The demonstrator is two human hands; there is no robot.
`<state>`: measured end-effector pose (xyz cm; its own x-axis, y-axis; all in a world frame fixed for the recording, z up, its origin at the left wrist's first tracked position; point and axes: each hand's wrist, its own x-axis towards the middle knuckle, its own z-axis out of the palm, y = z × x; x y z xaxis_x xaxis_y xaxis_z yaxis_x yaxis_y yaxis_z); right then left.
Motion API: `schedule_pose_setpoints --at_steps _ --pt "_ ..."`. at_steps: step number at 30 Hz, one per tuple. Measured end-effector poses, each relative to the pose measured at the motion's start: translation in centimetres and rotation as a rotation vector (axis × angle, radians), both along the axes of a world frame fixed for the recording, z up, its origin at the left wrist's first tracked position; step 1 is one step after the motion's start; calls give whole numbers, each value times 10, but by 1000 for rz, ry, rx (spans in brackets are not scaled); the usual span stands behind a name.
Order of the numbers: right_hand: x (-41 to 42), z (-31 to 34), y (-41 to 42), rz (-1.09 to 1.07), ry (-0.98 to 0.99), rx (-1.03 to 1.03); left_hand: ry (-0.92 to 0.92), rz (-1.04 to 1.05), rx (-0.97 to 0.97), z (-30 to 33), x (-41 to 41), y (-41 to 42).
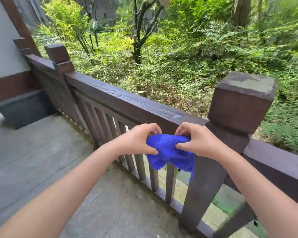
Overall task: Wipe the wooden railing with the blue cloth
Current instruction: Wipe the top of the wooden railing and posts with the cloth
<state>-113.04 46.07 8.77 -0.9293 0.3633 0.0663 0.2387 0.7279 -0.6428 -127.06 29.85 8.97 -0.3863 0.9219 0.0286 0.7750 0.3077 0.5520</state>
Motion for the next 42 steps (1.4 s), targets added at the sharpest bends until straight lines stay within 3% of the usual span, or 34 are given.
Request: schedule_pose_setpoints --at_steps 5,17,21,26,33,38,42 --pt "-22 -8 18 -140 99 21 -46 -49 84 -1 -42 36" --pt "-94 6 53 -533 299 198 180 -328 176 30 -128 130" --pt "-109 -5 68 -664 177 261 185 -431 130 25 -148 160" --pt "-115 -45 61 -716 -75 107 244 -529 -55 -14 -162 178" --pt "-114 -63 49 -791 -33 170 121 -524 -106 -33 -173 179" --pt "-117 -84 46 -733 -242 384 478 -413 -46 -80 -133 173" --pt "-115 -88 47 -825 -295 377 492 -432 -7 -89 -132 186"
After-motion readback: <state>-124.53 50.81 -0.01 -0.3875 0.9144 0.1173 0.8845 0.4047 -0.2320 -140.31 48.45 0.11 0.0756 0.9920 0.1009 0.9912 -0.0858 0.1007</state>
